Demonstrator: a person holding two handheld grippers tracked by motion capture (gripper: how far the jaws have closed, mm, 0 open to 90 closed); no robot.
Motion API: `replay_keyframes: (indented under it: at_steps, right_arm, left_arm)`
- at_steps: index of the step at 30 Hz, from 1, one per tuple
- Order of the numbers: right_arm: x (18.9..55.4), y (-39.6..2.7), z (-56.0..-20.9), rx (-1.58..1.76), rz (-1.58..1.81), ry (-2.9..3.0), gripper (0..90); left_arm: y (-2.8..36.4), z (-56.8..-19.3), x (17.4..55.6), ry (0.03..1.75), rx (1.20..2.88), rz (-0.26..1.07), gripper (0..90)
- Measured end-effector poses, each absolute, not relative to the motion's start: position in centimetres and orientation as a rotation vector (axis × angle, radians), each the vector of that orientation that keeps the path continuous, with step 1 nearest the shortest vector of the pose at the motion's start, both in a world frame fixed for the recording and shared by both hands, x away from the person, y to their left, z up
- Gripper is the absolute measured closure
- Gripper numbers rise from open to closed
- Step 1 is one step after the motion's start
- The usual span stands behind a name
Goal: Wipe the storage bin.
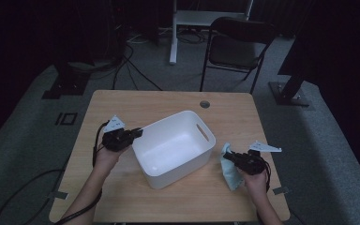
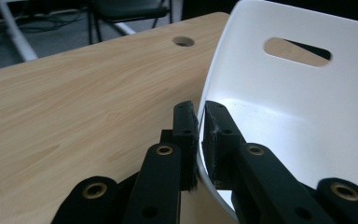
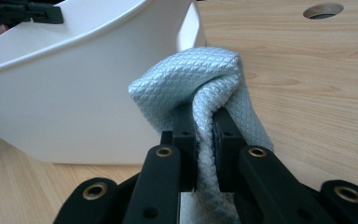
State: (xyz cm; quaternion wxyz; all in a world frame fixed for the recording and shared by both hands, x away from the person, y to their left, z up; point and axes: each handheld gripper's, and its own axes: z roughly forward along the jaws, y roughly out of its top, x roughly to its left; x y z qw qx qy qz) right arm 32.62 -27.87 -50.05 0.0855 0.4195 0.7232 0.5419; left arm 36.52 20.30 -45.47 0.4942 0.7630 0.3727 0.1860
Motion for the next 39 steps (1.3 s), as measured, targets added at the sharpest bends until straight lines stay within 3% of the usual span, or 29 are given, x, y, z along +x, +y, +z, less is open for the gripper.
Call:
replay_keyframes:
  at_steps: [16,39]
  right_arm:
    - [32.7,-27.6,-50.1,1.253,1.619,2.167,83.0]
    - [33.3,-25.9,-47.4,1.150,1.698,2.142,83.4]
  left_arm:
    - [18.7,-46.3,33.1,1.016,1.708,0.556,83.5]
    - [16.9,-46.1,32.3,1.067,1.729,0.619,83.2]
